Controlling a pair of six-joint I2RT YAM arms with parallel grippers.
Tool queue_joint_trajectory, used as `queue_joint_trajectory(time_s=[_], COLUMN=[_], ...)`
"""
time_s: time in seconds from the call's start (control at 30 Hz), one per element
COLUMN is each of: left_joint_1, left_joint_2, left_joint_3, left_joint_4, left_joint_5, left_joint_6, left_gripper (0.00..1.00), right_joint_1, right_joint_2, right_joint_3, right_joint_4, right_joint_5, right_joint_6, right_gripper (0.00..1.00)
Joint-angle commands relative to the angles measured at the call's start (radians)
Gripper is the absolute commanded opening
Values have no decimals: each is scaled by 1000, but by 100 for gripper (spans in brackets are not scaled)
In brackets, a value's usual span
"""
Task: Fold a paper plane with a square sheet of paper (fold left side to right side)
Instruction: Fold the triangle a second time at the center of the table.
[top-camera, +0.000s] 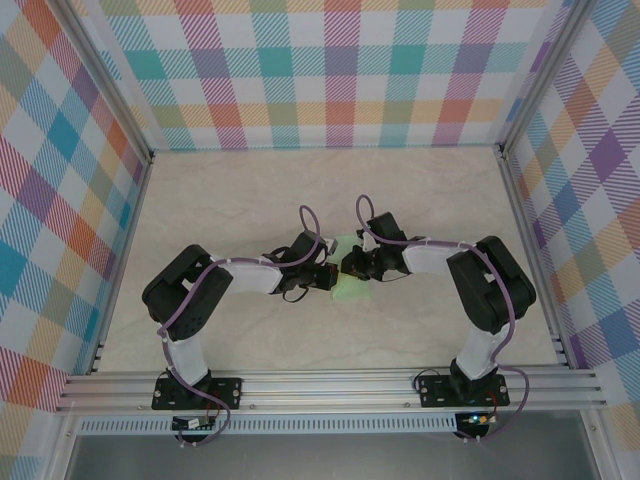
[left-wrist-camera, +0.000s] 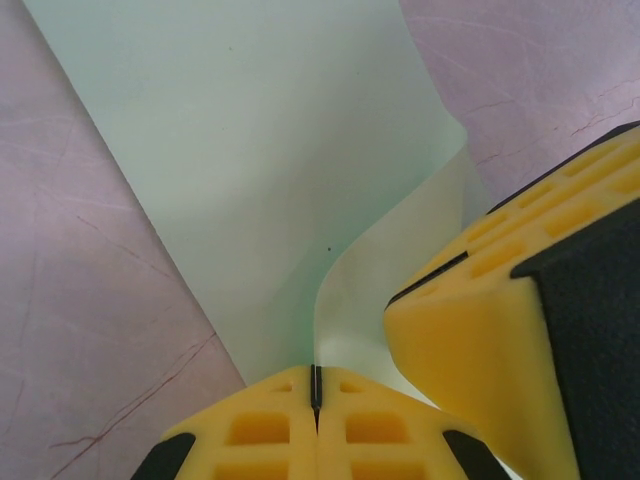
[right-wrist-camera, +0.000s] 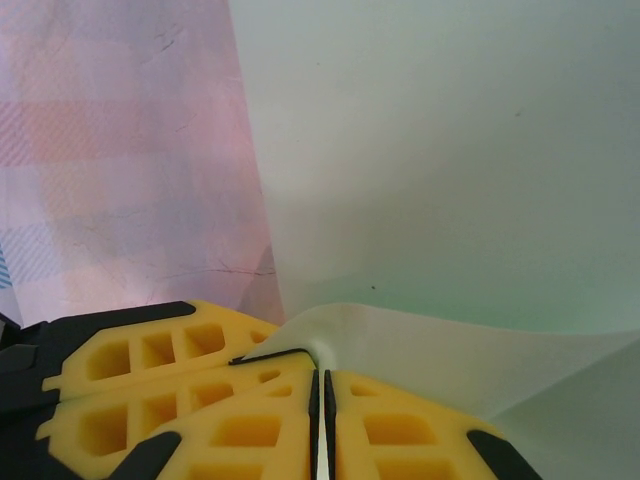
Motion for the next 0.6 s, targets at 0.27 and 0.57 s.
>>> queue_joint_trajectory(time_s=[0.27, 0.57], left_joint_1=[9, 9], left_joint_2=[20, 23], left_joint_3=[9, 14], left_joint_4=[-22, -26], left_joint_5=[18, 22], left_joint_6=[28, 30], left_gripper=[4, 5], right_joint_1=[5, 7], right_joint_2=[7, 2], right_joint_3=[20, 17], right_joint_4=[-69, -113], right_joint_5=[61, 94], right_joint_6=[-72, -91], right_gripper=[13, 13])
